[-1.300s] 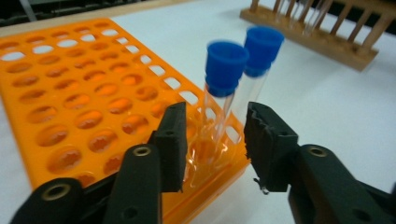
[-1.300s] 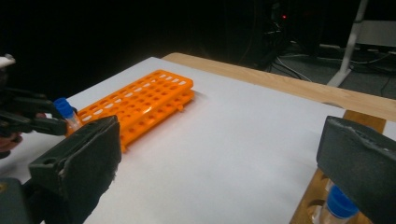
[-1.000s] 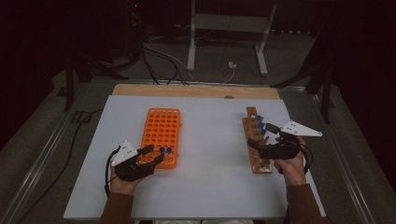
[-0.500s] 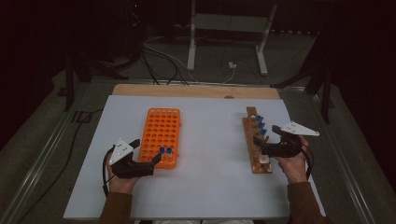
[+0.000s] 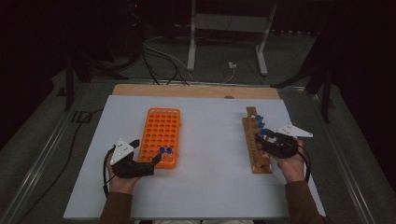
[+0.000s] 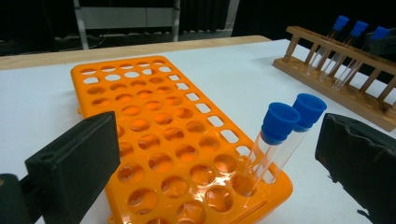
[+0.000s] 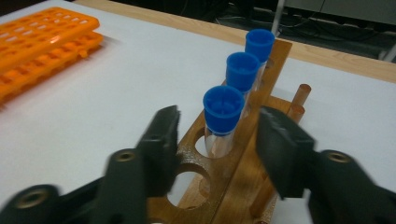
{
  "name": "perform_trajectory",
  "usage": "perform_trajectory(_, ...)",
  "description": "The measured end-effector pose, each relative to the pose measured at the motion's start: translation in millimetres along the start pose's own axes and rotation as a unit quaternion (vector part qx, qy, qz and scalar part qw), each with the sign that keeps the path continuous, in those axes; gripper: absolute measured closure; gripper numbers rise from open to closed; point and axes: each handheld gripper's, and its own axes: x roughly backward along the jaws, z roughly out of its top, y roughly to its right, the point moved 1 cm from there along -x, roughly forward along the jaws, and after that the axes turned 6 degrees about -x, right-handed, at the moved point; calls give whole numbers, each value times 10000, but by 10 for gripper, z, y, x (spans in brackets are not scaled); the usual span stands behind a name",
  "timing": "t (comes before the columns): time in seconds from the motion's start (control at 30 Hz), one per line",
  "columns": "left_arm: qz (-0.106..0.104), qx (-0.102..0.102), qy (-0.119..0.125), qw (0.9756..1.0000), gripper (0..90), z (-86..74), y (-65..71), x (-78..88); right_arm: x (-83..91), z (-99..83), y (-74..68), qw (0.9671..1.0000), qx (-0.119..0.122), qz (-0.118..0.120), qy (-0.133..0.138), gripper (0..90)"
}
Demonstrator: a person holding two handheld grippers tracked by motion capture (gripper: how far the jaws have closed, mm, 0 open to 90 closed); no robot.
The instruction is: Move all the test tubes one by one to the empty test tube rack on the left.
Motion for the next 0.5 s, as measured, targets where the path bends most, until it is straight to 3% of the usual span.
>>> perform_trajectory(0.17,2,13,-10,10000,9,-6,0,-4,-15,6,-49,9996,245,-113,26,717)
perform_trajectory(0.27,2,15,-5,10000,9,-8,2,-6,-44,8,-82,9990,356,-280,-5,744)
perform_trajectory(0.5,26,3,-10,10000,9,-15,2,-7,-80,15,-111,9989,339,-328,14,755)
